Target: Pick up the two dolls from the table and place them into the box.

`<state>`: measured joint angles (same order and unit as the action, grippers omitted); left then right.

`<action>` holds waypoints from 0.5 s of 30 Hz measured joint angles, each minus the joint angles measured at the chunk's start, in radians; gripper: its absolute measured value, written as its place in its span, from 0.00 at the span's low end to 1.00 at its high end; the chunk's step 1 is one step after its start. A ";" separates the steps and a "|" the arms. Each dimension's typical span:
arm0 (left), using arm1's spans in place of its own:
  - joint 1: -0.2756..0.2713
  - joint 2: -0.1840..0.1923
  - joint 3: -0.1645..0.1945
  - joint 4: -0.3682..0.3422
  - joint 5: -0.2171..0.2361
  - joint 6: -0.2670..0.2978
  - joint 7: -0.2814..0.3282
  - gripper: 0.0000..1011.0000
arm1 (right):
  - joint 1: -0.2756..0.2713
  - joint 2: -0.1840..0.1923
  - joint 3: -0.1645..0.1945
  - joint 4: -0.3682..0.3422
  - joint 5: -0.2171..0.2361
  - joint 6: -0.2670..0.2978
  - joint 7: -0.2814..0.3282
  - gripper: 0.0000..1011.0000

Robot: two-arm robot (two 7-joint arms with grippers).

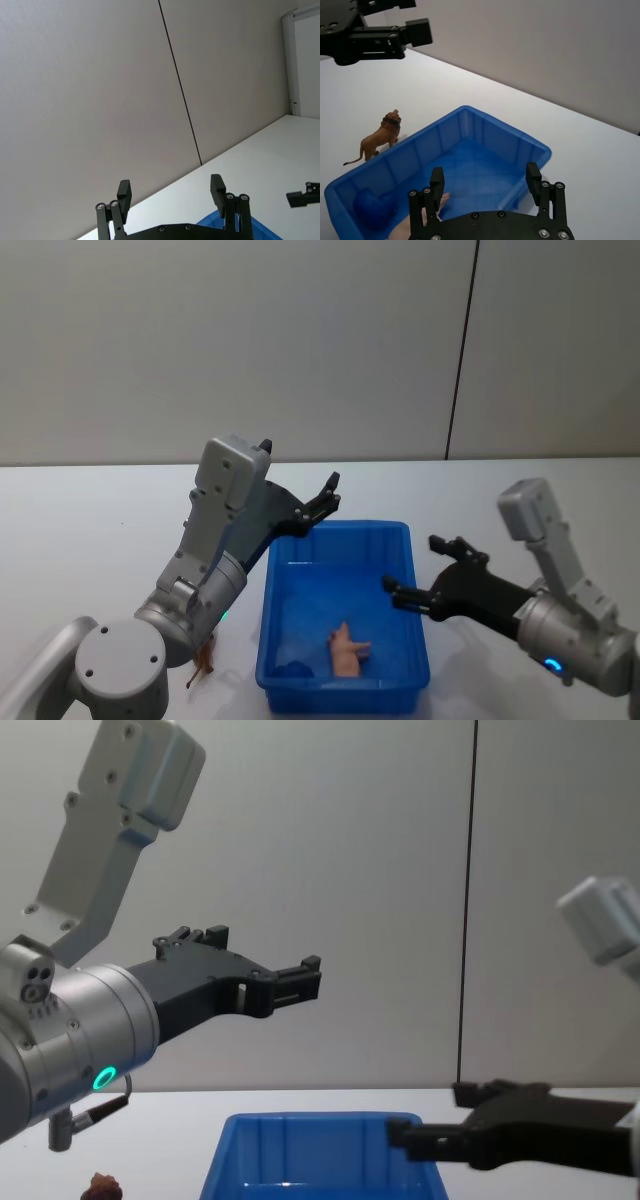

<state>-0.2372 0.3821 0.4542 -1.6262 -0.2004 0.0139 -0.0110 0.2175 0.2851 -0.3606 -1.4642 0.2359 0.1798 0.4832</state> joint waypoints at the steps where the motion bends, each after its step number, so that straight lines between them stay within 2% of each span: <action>1: 0.000 0.000 0.000 0.000 0.000 0.000 0.000 0.99 | -0.003 0.009 0.008 -0.003 0.008 -0.006 0.000 0.99; 15: 0.000 0.000 0.000 0.000 0.000 0.000 0.000 0.99 | -0.021 0.076 0.070 -0.017 0.067 -0.036 -0.024 0.99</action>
<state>-0.2372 0.3821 0.4542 -1.6262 -0.2004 0.0139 -0.0110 0.1961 0.3611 -0.2910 -1.4814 0.3033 0.1433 0.4596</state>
